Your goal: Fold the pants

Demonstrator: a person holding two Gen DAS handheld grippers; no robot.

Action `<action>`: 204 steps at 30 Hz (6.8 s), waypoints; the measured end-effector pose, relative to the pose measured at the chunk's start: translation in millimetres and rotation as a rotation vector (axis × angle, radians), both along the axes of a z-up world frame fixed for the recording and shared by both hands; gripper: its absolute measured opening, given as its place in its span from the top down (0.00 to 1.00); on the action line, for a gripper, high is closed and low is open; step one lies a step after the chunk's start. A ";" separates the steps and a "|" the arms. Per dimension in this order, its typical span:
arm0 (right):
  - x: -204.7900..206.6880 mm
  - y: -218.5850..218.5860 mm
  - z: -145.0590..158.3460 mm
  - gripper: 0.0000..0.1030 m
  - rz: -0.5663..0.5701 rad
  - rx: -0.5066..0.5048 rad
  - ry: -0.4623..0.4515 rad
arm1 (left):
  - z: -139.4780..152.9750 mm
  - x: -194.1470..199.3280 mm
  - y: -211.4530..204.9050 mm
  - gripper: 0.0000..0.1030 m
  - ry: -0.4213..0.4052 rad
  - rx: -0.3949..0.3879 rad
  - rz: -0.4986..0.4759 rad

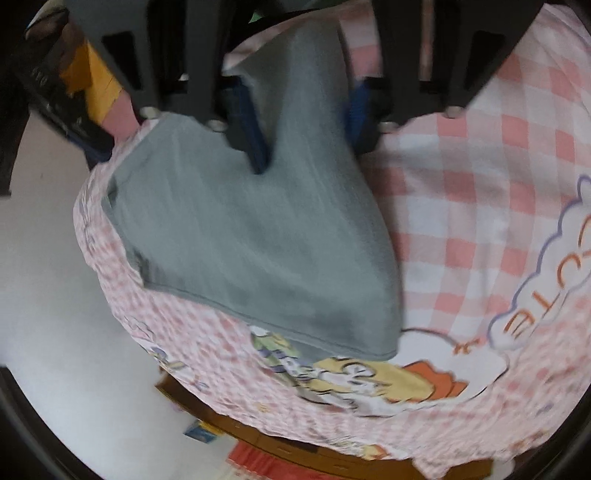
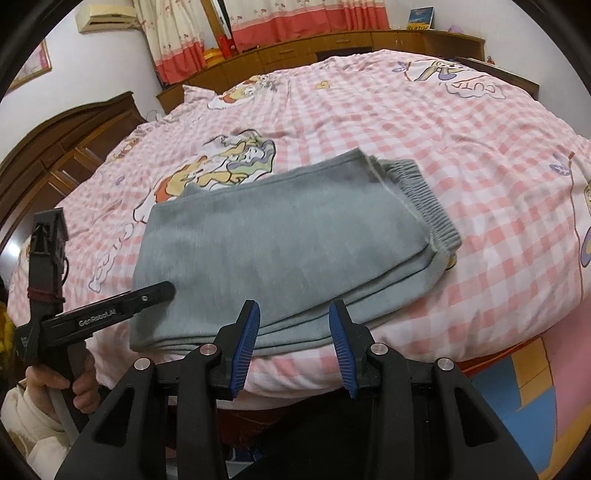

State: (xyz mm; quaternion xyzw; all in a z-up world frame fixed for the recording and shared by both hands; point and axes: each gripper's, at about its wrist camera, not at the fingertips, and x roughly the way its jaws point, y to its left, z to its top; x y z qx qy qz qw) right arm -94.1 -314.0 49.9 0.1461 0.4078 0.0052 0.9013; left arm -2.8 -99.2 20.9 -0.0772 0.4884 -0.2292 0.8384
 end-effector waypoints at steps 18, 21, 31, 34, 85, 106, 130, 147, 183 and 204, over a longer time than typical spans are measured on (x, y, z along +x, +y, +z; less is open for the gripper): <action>-19.0 -45.6 3.8 0.61 -0.060 0.117 -0.093 | 99.2 -14.5 -69.9 0.83 -0.111 0.050 -0.208; -20.8 -51.9 1.1 0.61 -0.067 0.119 -0.095 | 100.4 -11.6 -97.4 0.83 -0.112 0.073 -0.262; -15.4 -73.4 -15.2 0.61 -0.106 0.109 -0.039 | 53.0 12.1 -188.3 0.76 -0.061 0.155 -0.380; -13.6 -81.7 -21.8 0.61 -0.124 0.117 -0.013 | 37.4 15.7 -200.4 0.59 -0.018 0.151 -0.389; 95.2 -41.7 18.9 0.91 0.077 0.034 -0.009 | 29.0 32.1 -63.1 0.27 -0.067 0.149 -0.099; 90.1 -140.3 -15.4 0.88 -0.091 0.126 0.022 | 53.4 41.9 -160.2 0.40 -0.153 0.151 -0.256; 54.5 -142.3 -1.4 0.52 -0.030 0.081 -0.041 | 24.1 36.6 -150.4 0.35 -0.030 0.067 -0.227; 62.7 -128.5 -38.4 0.44 0.082 0.162 -0.012 | -0.3 43.4 -175.3 0.32 0.042 -0.077 -0.225; 145.4 96.0 23.6 0.72 0.186 0.255 -0.255 | 103.5 84.4 44.0 0.73 -0.251 -0.067 -0.065; 160.5 131.9 27.3 0.70 0.202 0.145 -0.155 | 77.5 86.1 135.8 0.55 -0.276 -0.091 0.075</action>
